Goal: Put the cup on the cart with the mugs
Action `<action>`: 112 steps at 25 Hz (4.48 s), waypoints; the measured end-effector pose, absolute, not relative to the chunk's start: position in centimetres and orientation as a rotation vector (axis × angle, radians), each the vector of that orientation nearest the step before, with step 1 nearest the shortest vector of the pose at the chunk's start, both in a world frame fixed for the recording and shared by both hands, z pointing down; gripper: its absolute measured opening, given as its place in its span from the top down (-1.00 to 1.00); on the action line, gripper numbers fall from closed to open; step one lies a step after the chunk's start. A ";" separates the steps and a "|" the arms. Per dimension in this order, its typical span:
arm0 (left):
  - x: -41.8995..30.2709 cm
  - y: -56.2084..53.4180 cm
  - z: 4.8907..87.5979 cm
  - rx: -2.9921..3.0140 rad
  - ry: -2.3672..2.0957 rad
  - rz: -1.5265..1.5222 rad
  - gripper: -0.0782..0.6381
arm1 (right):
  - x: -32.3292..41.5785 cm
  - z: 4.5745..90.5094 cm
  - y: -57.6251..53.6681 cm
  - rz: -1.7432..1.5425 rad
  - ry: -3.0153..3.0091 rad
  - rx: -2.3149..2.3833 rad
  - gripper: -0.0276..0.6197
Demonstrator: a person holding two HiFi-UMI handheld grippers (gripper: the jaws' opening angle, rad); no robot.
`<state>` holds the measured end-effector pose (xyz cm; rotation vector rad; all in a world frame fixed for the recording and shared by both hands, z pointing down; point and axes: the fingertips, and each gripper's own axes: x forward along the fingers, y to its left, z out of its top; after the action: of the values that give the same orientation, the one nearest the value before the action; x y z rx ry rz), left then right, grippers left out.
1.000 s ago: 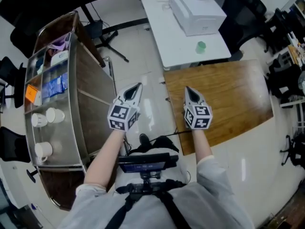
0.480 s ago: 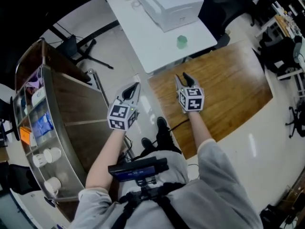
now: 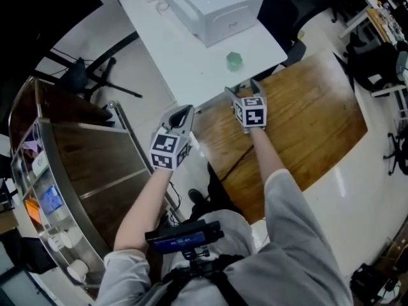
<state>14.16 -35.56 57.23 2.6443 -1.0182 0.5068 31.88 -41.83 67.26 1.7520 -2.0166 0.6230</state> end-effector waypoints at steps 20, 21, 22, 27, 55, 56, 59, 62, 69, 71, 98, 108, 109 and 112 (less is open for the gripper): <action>19.9 -43.8 63.6 2.614 -0.937 0.580 0.77 | 35.3 75.0 -54.7 0.669 -1.963 1.802 -0.53; 19.9 -43.9 63.7 2.615 -0.936 0.582 0.77 | 35.2 75.1 -55.0 0.669 -1.972 1.796 -0.53; 19.9 -44.1 63.8 2.614 -0.938 0.582 0.77 | 35.1 75.3 -55.1 0.667 -1.976 1.792 -0.53; 19.5 -44.7 63.7 2.612 -0.958 0.573 0.77 | 35.0 74.7 -55.8 0.621 -1.986 1.785 -0.03; 13.5 -33.2 56.0 2.628 -1.084 0.460 0.77 | 28.4 62.7 -39.4 0.493 -2.116 1.584 -0.02; 12.9 -32.3 55.7 2.622 -1.094 0.451 0.77 | 27.7 62.0 -38.4 0.482 -2.130 1.565 -0.02; 10.8 -29.7 55.1 2.583 -1.138 0.433 0.77 | 25.6 60.3 -35.5 0.454 -2.180 1.499 -0.02; 8.2 -27.7 53.8 2.547 -1.207 0.384 0.77 | 23.1 57.9 -33.2 0.427 -2.221 1.447 -0.02; 1.3 -24.2 49.3 2.504 -1.458 0.320 0.77 | 14.0 52.3 -30.8 0.339 -2.418 1.213 -0.02; -0.8 -23.4 48.0 2.470 -1.533 0.312 0.77 | 11.0 50.9 -30.7 0.311 -2.479 1.124 -0.02; -36.2 2.0 34.7 1.598 -2.465 0.156 0.77 | -35.5 36.2 -6.7 -0.061 -2.808 -0.453 -0.03; -43.6 15.1 35.3 1.217 -2.638 0.073 0.77 | -42.1 37.1 6.5 -0.082 -2.657 -0.887 -0.02; -44.0 15.8 35.4 1.195 -2.648 0.066 0.77 | -42.6 37.5 7.7 -0.090 -2.634 -0.922 -0.02; -44.7 16.8 35.6 1.154 -2.668 0.043 0.77 | -43.8 38.9 10.2 -0.121 -2.577 -1.007 -0.03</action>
<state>-44.71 16.79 35.64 1.1539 -2.6675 0.0427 -43.84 10.23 38.87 -1.0071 -2.5767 -0.1212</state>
